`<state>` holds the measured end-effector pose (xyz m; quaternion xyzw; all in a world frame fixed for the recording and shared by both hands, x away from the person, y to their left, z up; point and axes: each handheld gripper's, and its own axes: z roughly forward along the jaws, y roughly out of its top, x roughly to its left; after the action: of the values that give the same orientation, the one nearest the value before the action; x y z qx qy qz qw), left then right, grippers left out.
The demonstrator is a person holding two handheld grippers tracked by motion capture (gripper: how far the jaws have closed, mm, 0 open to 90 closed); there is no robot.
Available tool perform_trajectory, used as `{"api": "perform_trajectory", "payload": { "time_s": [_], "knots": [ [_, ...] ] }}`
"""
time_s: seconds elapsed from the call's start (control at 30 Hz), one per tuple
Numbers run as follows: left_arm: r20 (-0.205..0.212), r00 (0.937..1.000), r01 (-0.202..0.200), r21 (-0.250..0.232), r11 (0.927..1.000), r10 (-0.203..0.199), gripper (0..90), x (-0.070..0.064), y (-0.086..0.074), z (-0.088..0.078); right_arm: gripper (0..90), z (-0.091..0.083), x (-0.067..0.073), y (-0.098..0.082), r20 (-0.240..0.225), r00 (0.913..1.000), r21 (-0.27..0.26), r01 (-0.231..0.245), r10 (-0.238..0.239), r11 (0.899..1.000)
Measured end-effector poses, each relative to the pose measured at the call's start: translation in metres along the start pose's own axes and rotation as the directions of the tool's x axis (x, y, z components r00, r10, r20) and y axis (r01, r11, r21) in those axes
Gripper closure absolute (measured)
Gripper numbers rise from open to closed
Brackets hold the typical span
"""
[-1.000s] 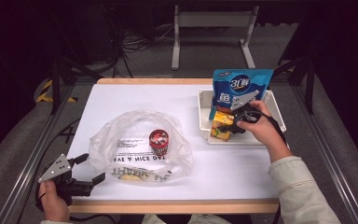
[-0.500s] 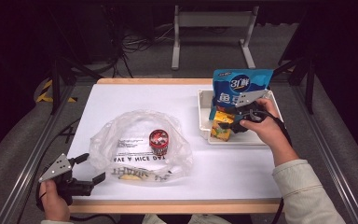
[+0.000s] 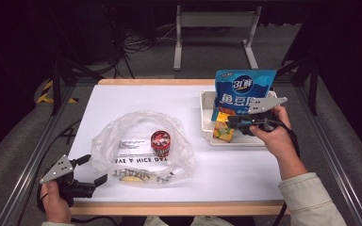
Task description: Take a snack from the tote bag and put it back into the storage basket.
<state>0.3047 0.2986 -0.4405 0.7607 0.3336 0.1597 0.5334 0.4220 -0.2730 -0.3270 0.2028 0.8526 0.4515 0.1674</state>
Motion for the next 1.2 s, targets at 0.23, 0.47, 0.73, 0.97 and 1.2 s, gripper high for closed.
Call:
{"api": "perform_trajectory", "payload": {
  "time_s": [0.23, 0.47, 0.73, 0.97, 1.2],
  "knots": [
    [-0.001, 1.0000, -0.002, 0.001, 1.0000, 0.002, 0.6, 0.000, 0.000, 0.000, 90.0, -0.002, 0.015, -0.010, -0.004, 0.9993, -0.059, -0.036, 0.036, 0.998],
    [0.002, 1.0000, -0.002, 0.002, 1.0000, 0.002, 0.6, 0.000, 0.000, 0.000, 90.0, 0.000, 0.022, -0.021, -0.010, 0.9972, -0.115, -0.075, 0.074, 0.990],
    [0.001, 1.0000, -0.004, 0.002, 1.0000, 0.004, 0.6, 0.000, 0.000, 0.000, 90.0, 0.006, 0.020, -0.039, -0.010, 0.9932, -0.144, -0.116, 0.116, 0.983],
    [-0.001, 1.0000, -0.005, -0.001, 1.0000, 0.005, 0.6, 0.000, 0.000, -0.001, 90.0, 0.010, 0.019, -0.050, 0.003, 0.9910, -0.131, -0.132, 0.133, 0.982],
    [0.003, 1.0000, -0.007, 0.001, 1.0000, 0.007, 0.6, 0.000, 0.000, -0.001, 90.0, 0.012, 0.018, -0.055, 0.009, 0.9911, -0.124, -0.131, 0.133, 0.984]
  ]
}}
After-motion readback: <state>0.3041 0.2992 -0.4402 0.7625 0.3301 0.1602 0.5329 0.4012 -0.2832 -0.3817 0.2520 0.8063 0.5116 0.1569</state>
